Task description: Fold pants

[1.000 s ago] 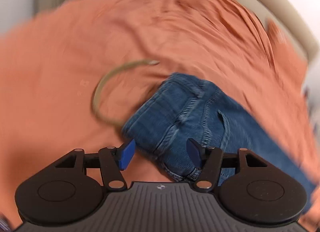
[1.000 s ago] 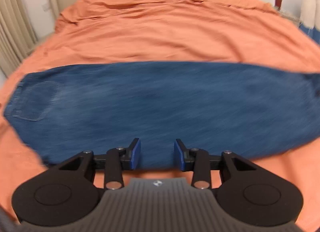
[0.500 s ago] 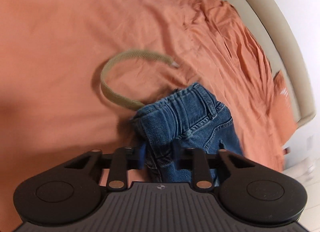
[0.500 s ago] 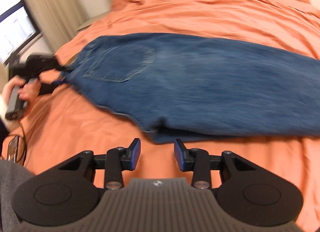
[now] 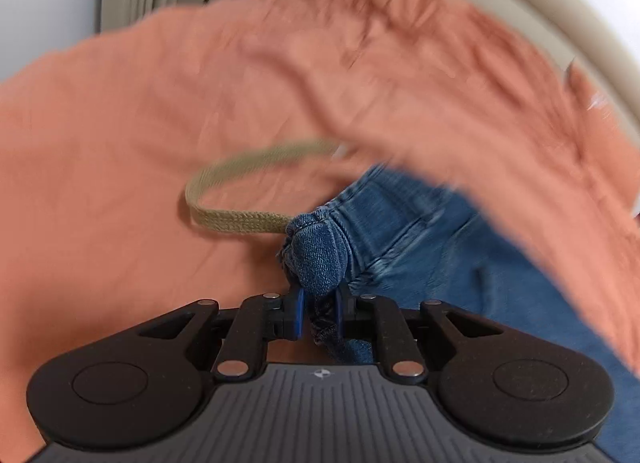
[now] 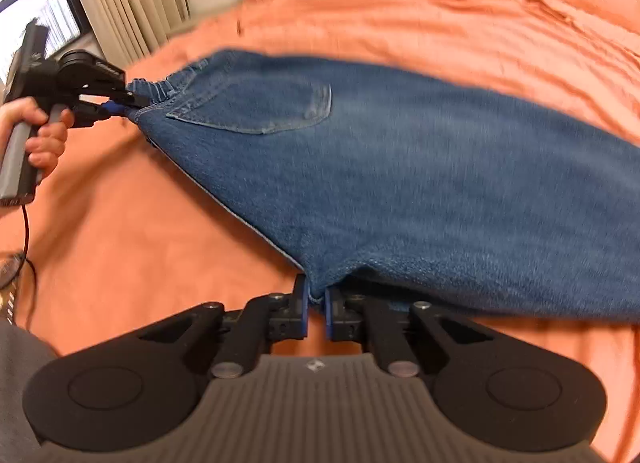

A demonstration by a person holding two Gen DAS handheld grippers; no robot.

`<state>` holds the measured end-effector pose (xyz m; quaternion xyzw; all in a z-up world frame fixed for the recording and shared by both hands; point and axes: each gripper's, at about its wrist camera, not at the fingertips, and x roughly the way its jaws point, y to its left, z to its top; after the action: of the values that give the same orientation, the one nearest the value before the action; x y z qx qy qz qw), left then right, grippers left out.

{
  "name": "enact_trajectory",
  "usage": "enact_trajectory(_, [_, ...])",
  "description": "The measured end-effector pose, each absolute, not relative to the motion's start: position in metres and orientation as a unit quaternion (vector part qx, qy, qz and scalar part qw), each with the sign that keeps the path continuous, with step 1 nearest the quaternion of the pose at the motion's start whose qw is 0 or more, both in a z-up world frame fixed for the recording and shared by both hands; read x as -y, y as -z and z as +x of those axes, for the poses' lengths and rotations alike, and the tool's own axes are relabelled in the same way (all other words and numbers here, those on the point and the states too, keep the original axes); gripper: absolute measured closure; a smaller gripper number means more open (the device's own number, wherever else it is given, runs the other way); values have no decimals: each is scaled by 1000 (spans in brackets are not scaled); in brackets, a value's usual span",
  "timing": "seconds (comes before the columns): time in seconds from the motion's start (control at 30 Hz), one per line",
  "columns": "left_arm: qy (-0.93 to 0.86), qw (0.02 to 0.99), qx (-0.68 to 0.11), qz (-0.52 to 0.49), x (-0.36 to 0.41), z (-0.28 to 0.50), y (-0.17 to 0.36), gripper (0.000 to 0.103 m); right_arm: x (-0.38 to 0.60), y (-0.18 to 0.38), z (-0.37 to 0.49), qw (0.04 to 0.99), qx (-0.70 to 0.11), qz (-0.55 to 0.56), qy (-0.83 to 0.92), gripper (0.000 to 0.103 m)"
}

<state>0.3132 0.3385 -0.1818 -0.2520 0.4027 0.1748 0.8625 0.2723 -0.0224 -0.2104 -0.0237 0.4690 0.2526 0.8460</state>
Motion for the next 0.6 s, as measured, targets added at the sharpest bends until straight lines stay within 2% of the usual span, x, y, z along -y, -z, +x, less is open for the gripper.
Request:
enact_trajectory(0.13, [-179,862,-421,-218,-329,317,192,83,26,222,275,843,-479,-5,-245,101])
enact_trajectory(0.33, [-179,876,-430,-127,-312,315,159,54,44,210,269,838,-487,26,-243,93])
enact_trajectory(0.37, [-185,883,-419,-99,-306,312,151,52,48,210,267,842,-484,29,-239,88])
enact_trajectory(0.4, [-194,890,-408,-68,-298,308,143,50,56,207,264,846,-477,36,-234,77])
enact_trajectory(0.5, [-198,900,-388,-16,-276,301,122,49,88,194,260,861,-460,62,-208,75])
enact_trajectory(0.6, [-163,905,-391,-19,-252,300,103,49,142,172,260,874,-447,103,-161,75])
